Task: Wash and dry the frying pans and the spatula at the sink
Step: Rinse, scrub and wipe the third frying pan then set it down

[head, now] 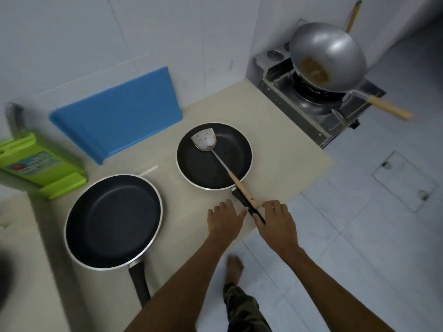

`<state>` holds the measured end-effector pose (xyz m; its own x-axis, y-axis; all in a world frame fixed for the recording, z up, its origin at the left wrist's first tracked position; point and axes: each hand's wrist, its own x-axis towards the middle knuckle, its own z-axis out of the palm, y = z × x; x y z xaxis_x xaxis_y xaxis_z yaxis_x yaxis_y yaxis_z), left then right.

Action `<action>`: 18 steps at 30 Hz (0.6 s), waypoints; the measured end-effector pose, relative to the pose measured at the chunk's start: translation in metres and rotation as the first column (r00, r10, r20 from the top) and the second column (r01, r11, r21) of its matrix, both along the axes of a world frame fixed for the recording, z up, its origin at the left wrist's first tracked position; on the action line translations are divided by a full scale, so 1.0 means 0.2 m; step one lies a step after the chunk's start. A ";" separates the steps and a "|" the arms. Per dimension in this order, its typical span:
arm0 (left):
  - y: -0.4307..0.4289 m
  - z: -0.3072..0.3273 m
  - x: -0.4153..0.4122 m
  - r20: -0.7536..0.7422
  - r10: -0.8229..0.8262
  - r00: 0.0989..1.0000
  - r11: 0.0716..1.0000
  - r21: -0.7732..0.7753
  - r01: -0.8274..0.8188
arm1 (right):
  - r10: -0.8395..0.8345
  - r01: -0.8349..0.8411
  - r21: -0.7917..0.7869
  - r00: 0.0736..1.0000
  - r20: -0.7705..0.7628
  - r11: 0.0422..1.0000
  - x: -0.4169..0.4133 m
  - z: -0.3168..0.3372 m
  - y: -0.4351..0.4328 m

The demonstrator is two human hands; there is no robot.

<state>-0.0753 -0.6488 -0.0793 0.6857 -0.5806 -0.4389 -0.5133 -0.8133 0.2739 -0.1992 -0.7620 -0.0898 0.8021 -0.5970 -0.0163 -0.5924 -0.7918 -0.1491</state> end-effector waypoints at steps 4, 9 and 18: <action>-0.22 -0.13 -0.02 -0.274 0.161 0.948 0.984 -0.023 -0.174 | -0.015 0.028 0.268 0.999 -0.049 0.963 -0.01 -0.11 -0.12; -0.32 -0.22 0.00 -0.574 0.421 0.702 0.830 -0.067 -0.553 | -0.071 0.141 0.737 0.990 -0.125 0.661 0.06 -0.20 -0.16; -0.47 -0.27 0.08 -0.850 0.525 0.039 0.287 0.134 -0.949 | -0.160 0.256 0.898 0.964 -0.212 0.359 0.16 -0.21 -0.15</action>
<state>-0.0597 -0.7424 -0.1340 0.4395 -0.1576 -0.8843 0.8377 -0.2834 0.4668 -0.1676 -0.7920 -0.1311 0.6215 -0.3271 -0.7118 -0.7640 -0.0524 -0.6430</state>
